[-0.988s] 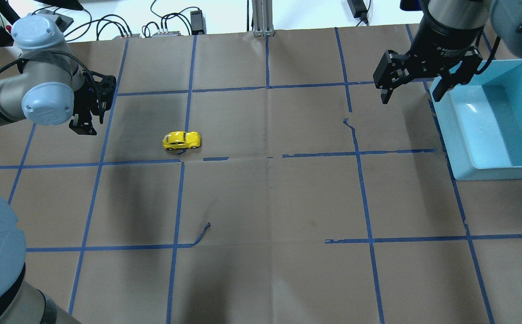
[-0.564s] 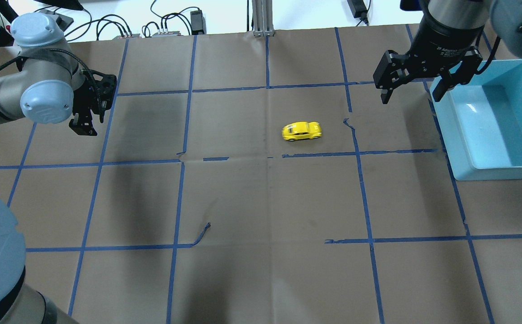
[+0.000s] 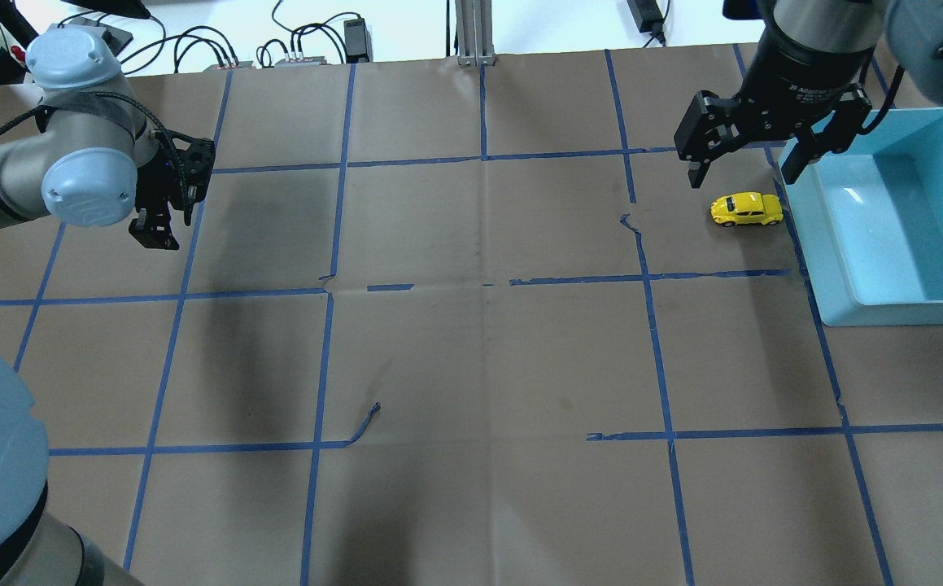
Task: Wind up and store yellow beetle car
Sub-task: 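Lower the right gripper toward the car beside the bin while the left arm lifts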
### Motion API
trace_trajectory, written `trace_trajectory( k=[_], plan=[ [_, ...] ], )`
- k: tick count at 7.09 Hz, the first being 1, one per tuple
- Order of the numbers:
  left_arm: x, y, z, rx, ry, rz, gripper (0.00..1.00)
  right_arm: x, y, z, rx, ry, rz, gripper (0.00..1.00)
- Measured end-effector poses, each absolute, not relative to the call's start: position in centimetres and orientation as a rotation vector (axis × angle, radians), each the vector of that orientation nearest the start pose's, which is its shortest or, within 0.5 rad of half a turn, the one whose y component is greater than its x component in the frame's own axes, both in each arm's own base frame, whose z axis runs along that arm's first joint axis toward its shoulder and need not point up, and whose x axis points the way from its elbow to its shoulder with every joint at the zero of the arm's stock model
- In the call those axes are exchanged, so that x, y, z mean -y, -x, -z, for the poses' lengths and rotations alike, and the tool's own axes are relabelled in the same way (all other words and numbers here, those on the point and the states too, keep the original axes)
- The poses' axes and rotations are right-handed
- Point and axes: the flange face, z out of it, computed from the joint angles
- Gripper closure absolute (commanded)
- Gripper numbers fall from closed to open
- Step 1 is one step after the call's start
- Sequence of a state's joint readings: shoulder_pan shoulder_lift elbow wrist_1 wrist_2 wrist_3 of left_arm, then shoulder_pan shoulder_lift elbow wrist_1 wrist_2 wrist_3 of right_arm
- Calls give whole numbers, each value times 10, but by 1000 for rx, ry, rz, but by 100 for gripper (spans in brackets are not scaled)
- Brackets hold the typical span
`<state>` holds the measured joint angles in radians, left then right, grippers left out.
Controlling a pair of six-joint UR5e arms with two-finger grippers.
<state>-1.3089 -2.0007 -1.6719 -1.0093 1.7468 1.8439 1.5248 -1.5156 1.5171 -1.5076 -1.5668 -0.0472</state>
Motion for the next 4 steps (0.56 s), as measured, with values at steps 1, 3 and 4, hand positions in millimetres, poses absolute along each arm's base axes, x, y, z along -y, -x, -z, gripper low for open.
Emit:
trace_trajectory(
  k=[1, 3, 4],
  plan=[
    [627, -47, -262, 2292, 2311, 207, 27, 514, -110, -480, -3133, 1, -103, 0],
    [618, -43, -289, 2291, 2310, 177, 27, 516, -110, -479, -3134, 11, -100, 0],
    [608, -38, -311, 2284, 2291, 169, 27, 523, -110, -473, -3133, 68, -101, 0]
  ],
)
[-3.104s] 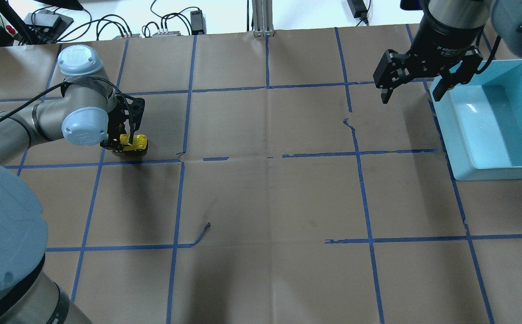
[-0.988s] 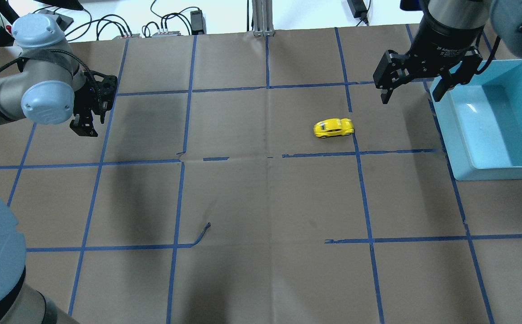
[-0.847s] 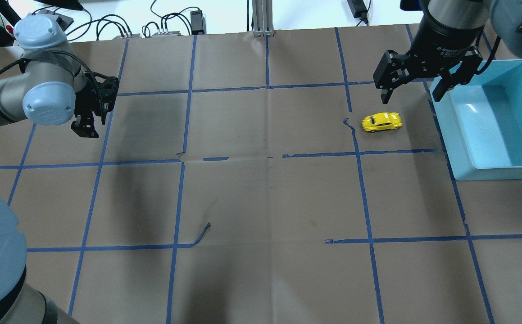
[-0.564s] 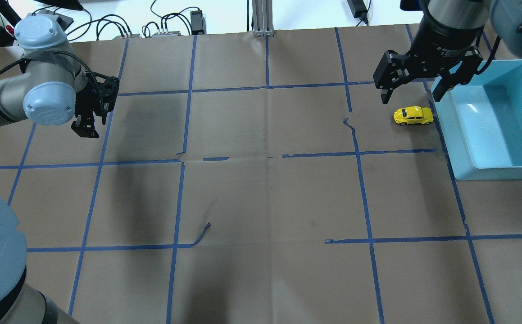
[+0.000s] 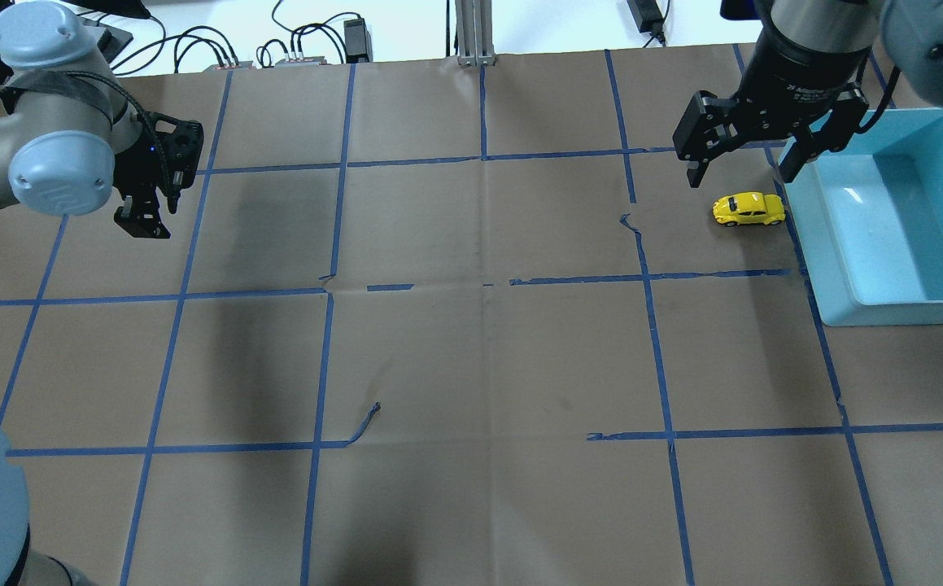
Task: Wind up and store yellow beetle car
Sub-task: 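Lower the right gripper toward the car beside the bin while the left arm lifts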
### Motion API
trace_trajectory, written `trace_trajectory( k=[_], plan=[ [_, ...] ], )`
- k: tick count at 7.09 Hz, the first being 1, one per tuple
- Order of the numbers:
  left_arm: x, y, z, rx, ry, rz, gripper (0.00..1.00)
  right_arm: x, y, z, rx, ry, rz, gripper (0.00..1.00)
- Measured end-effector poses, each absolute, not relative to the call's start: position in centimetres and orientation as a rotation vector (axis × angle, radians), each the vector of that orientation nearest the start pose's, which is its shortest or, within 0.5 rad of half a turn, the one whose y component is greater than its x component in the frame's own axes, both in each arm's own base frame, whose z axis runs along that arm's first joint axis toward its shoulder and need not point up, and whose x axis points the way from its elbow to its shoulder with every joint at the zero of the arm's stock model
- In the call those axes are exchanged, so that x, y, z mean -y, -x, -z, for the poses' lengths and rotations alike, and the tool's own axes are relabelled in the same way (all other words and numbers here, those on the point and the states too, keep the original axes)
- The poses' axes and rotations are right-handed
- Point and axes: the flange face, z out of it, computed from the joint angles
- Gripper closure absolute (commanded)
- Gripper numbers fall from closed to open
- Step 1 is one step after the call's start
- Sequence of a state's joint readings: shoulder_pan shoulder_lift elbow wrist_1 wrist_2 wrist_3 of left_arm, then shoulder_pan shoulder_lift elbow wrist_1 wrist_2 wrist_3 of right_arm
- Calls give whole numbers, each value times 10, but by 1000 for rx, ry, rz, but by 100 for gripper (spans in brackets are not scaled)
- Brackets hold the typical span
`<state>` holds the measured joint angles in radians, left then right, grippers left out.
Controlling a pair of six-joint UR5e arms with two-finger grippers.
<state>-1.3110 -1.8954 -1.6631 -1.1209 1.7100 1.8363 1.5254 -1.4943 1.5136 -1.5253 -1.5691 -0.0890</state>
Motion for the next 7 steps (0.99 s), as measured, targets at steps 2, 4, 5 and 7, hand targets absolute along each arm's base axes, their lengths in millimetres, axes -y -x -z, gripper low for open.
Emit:
trace_trajectory(
  k=[2, 4, 5, 7],
  plan=[
    [578, -9, -366, 2372, 2164, 129, 27, 538, -104, -458, -3092, 457, -95, 0],
    [566, 40, -404, 2625, 1909, 56, 27, 546, -71, -455, -3024, 777, -73, 0],
    [565, 61, -419, 2751, 1735, 14, 27, 549, -44, -454, -2981, 913, -75, 0],
    [562, 96, -447, 2953, 1303, -74, 24, 550, 0, -437, -2872, 1190, -91, 0]
  ],
)
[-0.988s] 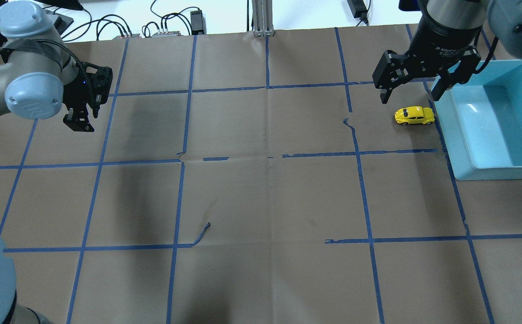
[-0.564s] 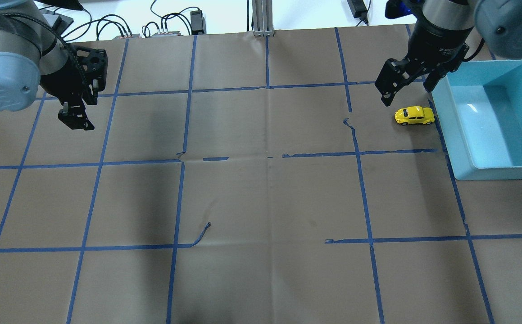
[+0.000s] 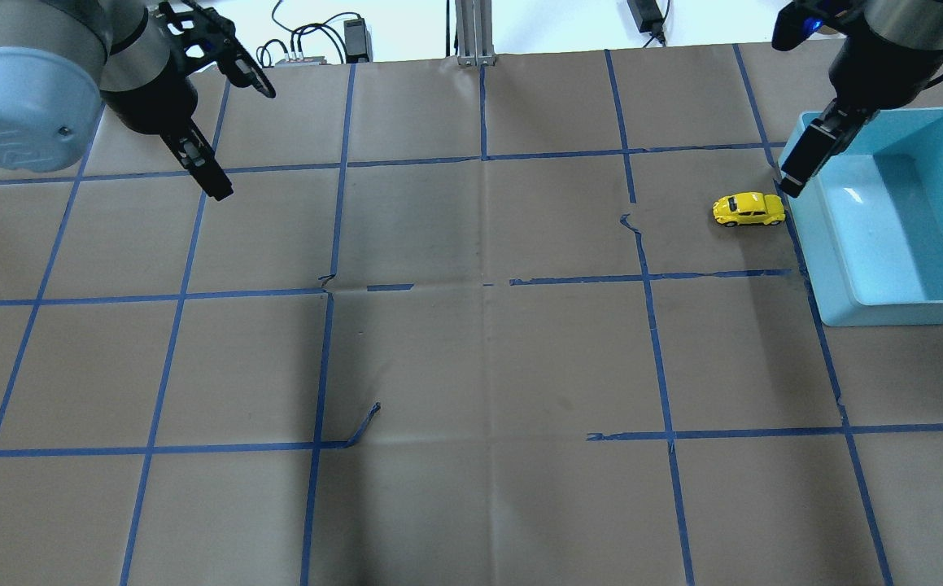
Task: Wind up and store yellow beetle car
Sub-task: 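Lower the right gripper toward the car beside the bin while the left arm lifts, then close the right gripper on the yellow beetle car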
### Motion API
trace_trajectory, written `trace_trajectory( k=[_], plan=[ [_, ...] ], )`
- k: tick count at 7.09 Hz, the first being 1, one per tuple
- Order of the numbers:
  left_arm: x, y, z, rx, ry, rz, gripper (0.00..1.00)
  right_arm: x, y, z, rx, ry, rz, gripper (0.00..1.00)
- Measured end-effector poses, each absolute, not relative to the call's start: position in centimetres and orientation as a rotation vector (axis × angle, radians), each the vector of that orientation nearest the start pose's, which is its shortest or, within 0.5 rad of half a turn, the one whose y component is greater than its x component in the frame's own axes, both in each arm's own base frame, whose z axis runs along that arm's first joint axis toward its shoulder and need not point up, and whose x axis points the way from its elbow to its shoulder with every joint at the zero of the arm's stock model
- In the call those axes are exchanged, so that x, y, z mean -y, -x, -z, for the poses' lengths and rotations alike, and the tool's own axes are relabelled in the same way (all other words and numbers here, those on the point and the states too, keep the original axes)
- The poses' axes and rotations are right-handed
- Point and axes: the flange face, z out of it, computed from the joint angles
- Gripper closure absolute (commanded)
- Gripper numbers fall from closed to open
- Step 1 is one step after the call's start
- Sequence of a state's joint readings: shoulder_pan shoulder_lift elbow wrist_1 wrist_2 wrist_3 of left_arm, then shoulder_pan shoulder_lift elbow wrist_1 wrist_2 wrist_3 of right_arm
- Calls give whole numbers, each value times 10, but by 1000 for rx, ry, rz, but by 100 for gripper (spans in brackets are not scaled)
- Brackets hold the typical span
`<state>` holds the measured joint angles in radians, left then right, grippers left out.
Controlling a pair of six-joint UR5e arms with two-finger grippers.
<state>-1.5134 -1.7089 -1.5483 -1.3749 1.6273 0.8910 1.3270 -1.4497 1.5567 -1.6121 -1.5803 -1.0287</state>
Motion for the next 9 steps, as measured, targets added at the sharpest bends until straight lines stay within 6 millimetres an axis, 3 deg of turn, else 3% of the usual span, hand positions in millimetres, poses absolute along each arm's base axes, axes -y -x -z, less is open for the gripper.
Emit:
trace_trajectory(
  k=[1, 2, 5, 6, 9],
  plan=[
    [558, 106, -459, -2915, -1013, 120, 22, 554, 16, -418, -2835, 1287, -79, 0],
    [552, 110, -470, -3023, -769, 151, 14, 561, 29, -389, -2789, 1406, -57, 0],
    [538, 110, -464, -3182, -22, 76, 10, 597, 47, -300, -2547, 1881, 5, 0],
    [533, 111, -469, -3207, 155, 71, 10, 610, 52, -277, -2481, 1994, 21, 0],
    [519, 114, -478, -3224, 339, 5, 7, 632, 58, -224, -2324, 2194, 26, 0]
  ],
)
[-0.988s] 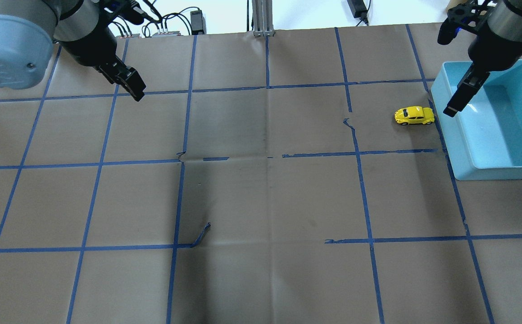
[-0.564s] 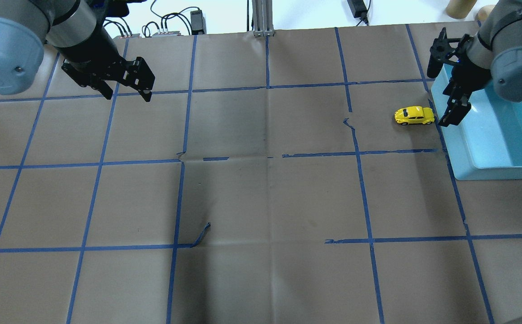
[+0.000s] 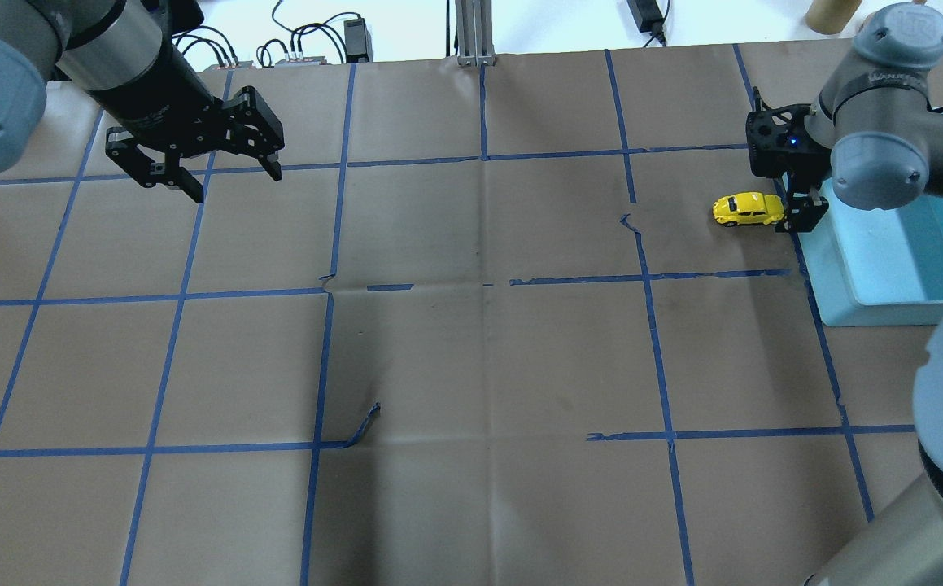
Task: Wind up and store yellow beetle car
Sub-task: 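Close the right gripper on the yellow beetle car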
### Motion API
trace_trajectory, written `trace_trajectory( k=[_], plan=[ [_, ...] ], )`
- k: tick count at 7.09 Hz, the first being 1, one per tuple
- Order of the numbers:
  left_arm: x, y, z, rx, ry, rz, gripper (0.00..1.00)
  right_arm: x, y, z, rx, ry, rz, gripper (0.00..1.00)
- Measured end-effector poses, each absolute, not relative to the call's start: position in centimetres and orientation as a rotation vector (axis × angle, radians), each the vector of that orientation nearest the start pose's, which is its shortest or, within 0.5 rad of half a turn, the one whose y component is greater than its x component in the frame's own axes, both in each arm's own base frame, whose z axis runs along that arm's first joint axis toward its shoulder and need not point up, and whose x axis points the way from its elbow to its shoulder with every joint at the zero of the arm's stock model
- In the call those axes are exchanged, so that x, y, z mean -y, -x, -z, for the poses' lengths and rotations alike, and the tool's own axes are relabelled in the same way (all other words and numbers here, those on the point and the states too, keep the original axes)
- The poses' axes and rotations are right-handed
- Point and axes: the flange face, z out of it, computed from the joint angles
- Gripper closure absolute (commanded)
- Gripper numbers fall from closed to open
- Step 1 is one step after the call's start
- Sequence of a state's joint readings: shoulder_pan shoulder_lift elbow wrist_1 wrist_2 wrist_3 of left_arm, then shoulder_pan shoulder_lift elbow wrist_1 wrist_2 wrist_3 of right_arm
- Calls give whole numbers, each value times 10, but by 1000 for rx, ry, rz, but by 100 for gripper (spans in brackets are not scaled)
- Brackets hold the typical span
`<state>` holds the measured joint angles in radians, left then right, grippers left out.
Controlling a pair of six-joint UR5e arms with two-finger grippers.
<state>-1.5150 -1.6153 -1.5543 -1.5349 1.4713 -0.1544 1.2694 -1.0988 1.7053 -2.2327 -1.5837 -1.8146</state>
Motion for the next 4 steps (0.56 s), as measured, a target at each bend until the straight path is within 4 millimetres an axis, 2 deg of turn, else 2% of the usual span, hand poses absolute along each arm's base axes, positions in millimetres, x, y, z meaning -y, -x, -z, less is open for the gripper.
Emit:
trace_trajectory(
  k=[4],
  plan=[
    [497, 115, -457, -3165, 361, -146, 7, 656, 61, -195, -2232, 2295, 35, 0]
  ],
)
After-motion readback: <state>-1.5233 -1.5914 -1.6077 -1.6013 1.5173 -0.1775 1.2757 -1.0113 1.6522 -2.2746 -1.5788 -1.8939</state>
